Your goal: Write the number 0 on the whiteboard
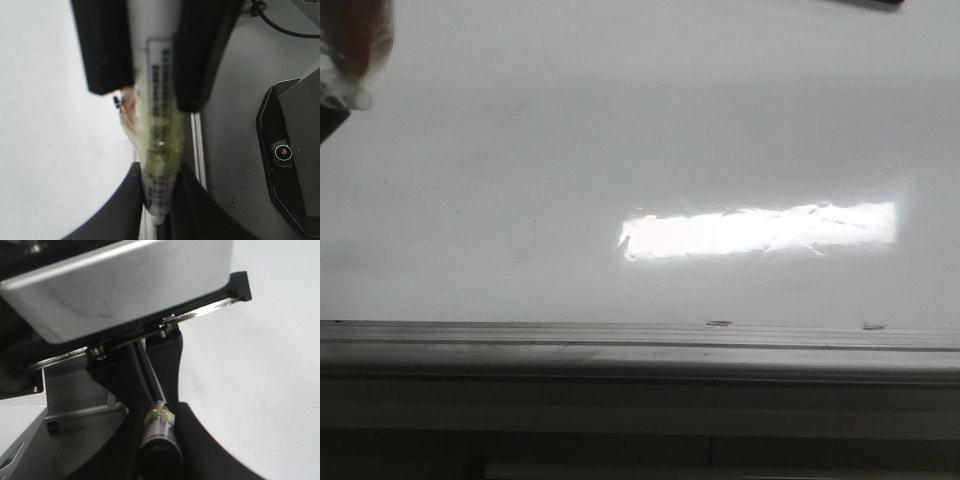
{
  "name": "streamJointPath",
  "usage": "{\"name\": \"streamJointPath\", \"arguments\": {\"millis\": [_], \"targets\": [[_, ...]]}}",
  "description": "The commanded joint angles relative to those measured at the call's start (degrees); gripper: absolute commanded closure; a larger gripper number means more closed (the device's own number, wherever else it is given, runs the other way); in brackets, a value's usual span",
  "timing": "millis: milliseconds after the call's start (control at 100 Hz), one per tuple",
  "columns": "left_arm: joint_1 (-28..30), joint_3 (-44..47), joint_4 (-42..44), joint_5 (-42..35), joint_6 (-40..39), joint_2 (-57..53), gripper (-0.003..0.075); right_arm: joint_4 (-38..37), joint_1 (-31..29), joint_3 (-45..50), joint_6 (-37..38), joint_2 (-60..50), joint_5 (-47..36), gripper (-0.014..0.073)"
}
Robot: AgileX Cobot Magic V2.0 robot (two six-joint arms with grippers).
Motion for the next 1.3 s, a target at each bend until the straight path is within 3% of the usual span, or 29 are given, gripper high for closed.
{"name": "streamJointPath", "arguments": {"millis": [0, 100, 310, 380, 550, 670, 800, 860, 1030, 1290], "targets": [[-0.67, -2.04, -4.15, -5.87, 0.5, -0.3, 0.0739, -0.71, -0.34, -1.98, 0.05, -0.61, -3.68, 0.0637], [-0.67, -2.04, -6.88, -9.89, -1.51, -0.3, 0.0699, -0.71, -0.34, -1.98, 0.05, -0.61, -1.38, 0.0643], [-0.67, -2.04, -10.49, -17.15, -9.34, -2.44, 0.0364, -2.98, -0.34, -1.98, 0.16, -2.4, 14.12, 0.0643], [-0.67, -2.04, -10.49, -19.28, -12.01, -3.59, 0.0325, -4.27, -0.34, -1.98, 1.5, -4.16, 18.28, 0.0643], [-0.67, 1.3, -10.49, -32.68, -21.45, -8.73, 0.0377, -10.87, -0.34, -1.98, 8.48, -11.47, 20.28, 0.0643], [-0.67, 7.69, -10.49, -47.09, -31.44, -13.76, 0.0505, -12.82, -0.34, -1.98, 10.06, -15.88, 24.54, 0.0643], [-0.34, 17.03, -13.29, -56.27, -32.35, -19.04, 0.067, -13.99, -0.34, -1.59, 10.06, -19.77, 29.28, 0.0643], [0.45, 20.48, -16.32, -57.32, -32.24, -20.38, 0.0738, -14.37, -0.34, -1.06, 10.06, -21.24, 28.97, 0.0643], [5.87, 23.53, -18.08, -56.28, -32.13, -20.74, 0.074, -14.41, -0.34, -0.25, 10.06, -22.89, 29.35, 0.0643], [20.44, 21.14, -18.08, -50.91, -31.84, -20.74, 0.074, -14.51, -0.34, -0.19, 10.06, -22.89, 30.18, 0.0643]]}}
